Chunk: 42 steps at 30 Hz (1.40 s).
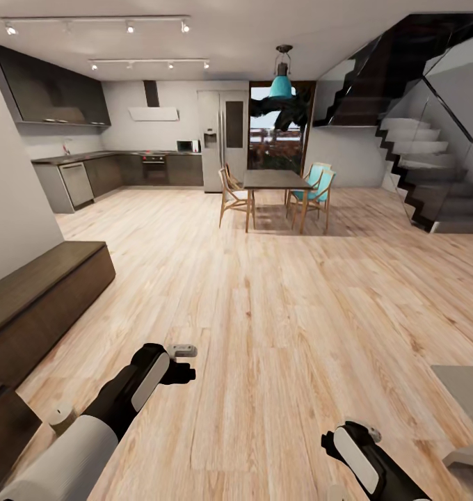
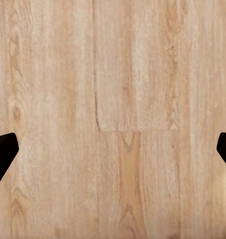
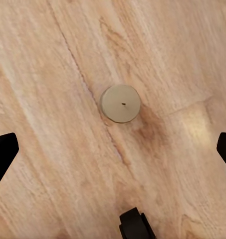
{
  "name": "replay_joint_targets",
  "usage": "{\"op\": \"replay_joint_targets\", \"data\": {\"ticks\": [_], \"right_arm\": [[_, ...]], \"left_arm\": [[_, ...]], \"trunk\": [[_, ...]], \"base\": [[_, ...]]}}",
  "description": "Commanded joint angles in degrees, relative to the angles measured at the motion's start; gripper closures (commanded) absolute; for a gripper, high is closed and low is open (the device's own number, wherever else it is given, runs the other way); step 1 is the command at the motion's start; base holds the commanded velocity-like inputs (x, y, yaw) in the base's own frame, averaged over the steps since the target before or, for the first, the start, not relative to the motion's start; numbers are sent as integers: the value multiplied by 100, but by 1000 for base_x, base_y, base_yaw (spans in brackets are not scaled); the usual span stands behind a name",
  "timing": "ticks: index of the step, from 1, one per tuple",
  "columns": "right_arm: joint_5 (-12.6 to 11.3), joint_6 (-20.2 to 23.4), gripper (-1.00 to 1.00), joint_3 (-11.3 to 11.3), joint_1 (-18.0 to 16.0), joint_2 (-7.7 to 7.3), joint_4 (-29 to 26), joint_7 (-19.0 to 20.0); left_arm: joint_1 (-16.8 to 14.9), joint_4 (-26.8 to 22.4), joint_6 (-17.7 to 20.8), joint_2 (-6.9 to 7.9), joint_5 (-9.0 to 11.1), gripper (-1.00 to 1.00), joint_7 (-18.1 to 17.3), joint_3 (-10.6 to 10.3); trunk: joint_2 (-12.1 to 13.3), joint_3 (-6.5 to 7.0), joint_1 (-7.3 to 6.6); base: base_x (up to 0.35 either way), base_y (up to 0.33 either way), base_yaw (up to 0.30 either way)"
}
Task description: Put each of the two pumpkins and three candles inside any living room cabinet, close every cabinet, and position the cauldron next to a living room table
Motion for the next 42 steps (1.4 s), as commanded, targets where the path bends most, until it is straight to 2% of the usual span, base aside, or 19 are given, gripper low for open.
{"op": "replay_joint_targets", "data": {"ticks": [1, 7, 11, 14, 18, 21, 42], "right_arm": [[-42, 13, -100, 68, -5, -8, -9, -48], [-44, -157, -100, 327, -5, -8, -20, -45], [-48, -200, -100, 382, -5, -9, -24, -41], [-40, -228, -100, 419, -5, -15, -26, 211], [-35, -236, -100, 432, -5, -22, -27, 523], [-32, -237, -100, 435, -5, -24, -27, 583], [-36, -239, -100, 433, -5, -32, -27, 655]], "left_arm": [[-5, -7, 11, 7, 59, -100, 56, -22], [-5, -7, 10, 7, 54, -100, 56, -22], [-5, -7, 8, 7, 54, -100, 56, -22], [-5, -6, 6, 7, 53, -100, 56, -22], [-6, -6, 5, 7, 53, -100, 56, -22], [-5, -7, 5, 7, 53, -100, 56, -22], [-5, -7, 5, 7, 53, -100, 56, -22]], "trunk": [[-45, -24, 22], [-285, -132, 154], [-446, -204, 242], [-566, -258, 308], [-726, -329, 396], [-847, -383, 461], [-1689, -760, 923]], "base": [[0, 0, 0], [0, 0, 0], [0, 0, 0], [0, 0, 0], [0, 0, 0], [0, 0, 0], [0, 0, 0]]}}
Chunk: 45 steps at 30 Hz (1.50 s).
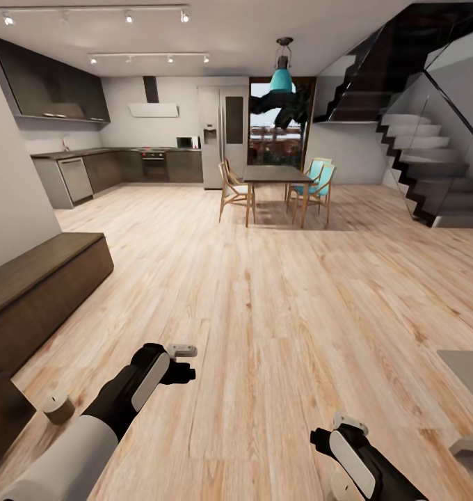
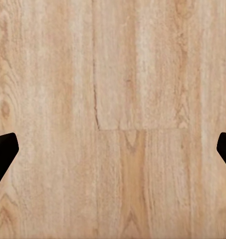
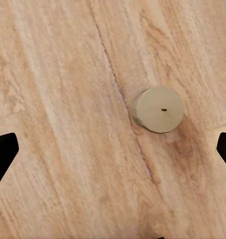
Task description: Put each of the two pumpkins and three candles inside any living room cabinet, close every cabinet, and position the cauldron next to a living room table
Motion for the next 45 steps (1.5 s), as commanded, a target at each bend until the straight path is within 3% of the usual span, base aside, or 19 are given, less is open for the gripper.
{"op": "replay_joint_targets", "data": {"ticks": [1, 45], "right_arm": [[-47, 10, -100, 31, -5, -7, -10, -50], [-63, 10, -100, -37, -5, -69, -1, -50]], "left_arm": [[-5, -7, 11, 6, 60, -100, 56, -22], [-7, -7, 10, -28, 55, -100, 59, -22]], "trunk": [[-44, -24, 22], [-1809, -814, 988]], "base": [[0, 0, 0], [0, 0, 0]]}}
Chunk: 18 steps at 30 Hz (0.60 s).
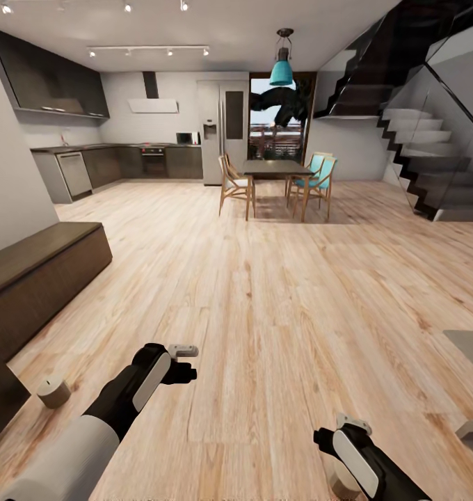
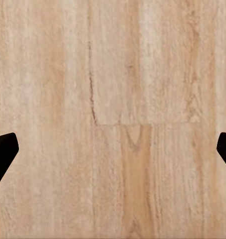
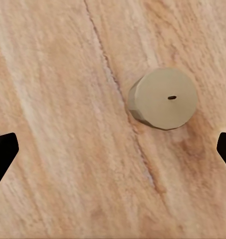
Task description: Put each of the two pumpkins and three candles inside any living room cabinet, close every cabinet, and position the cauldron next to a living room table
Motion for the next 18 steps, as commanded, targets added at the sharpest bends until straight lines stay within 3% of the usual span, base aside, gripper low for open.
{"op": "replay_joint_targets", "data": {"ticks": [1, 6, 12, 18], "right_arm": [[-49, 9, -100, 31, -5, -10, -10, -51], [-82, 13, -100, 20, -3, -99, -10, -4], [-99, 35, -100, 12, 2, -335, -3, 671], [-101, 47, -100, 9, 4, -424, -2, 826]], "left_arm": [[-4, -7, 11, 6, 59, -100, 56, -24], [-4, -7, 11, 6, 60, -100, 50, -25], [-5, -7, 11, 0, 61, -100, 47, -23], [-8, -12, 11, -2, 61, -100, 22, -24]], "trunk": [[-44, -24, 21], [-124, -60, 65], [-124, -60, 65], [-124, -60, 65]], "base": [[0, 0, 0], [0, 0, 0], [0, 0, 0], [4, -1, 0]]}}
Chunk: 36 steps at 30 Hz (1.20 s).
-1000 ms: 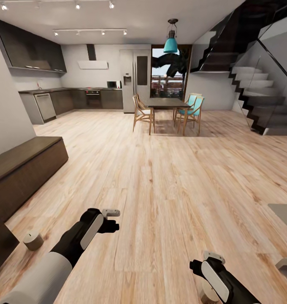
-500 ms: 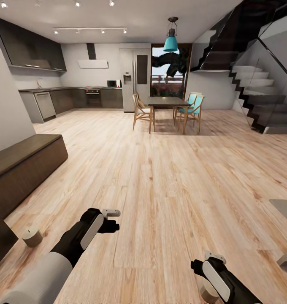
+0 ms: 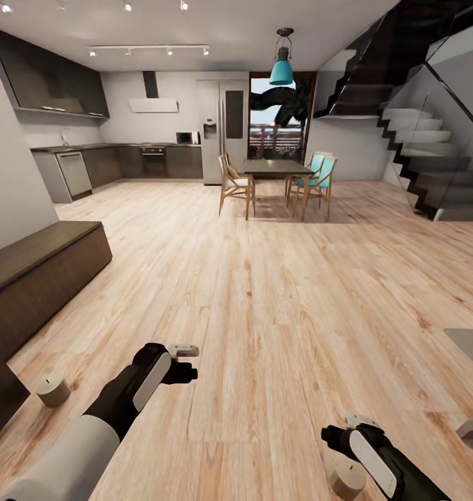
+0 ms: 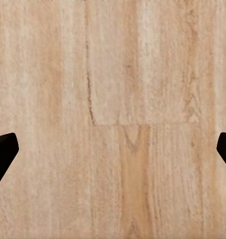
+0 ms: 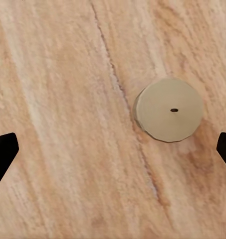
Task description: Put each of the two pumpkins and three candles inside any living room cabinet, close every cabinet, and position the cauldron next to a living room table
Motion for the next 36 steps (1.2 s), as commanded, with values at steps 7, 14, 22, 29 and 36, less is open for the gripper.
{"op": "replay_joint_targets", "data": {"ticks": [7, 14, 22, 29, 36], "right_arm": [[-60, 6, -100, 25, -4, -42, -3, -65], [-60, 8, -100, 24, -4, -50, -2, -46], [-54, 16, -100, 24, -4, -39, 2, -44], [-52, 18, -100, 24, -4, -37, 4, -58], [-51, 18, -100, 24, -4, -35, 4, -61]], "left_arm": [[-5, -35, 11, 6, 55, -100, 72, -31], [0, -252, 11, 14, 49, -100, 86, -37], [1, -282, 11, 15, 46, -100, 89, -38], [1, -283, 11, 15, 46, -100, 96, -38], [1, -269, 11, 15, 38, -100, 109, -38]], "trunk": [[-3, -6, -1], [-3, -6, -1], [-3, -6, -1], [-3, -6, -1], [-3, -6, -1]], "base": [[75, -89, 0], [21, -47, 0], [2, -74, 0], [0, -102, 0], [0, -146, 0]]}}
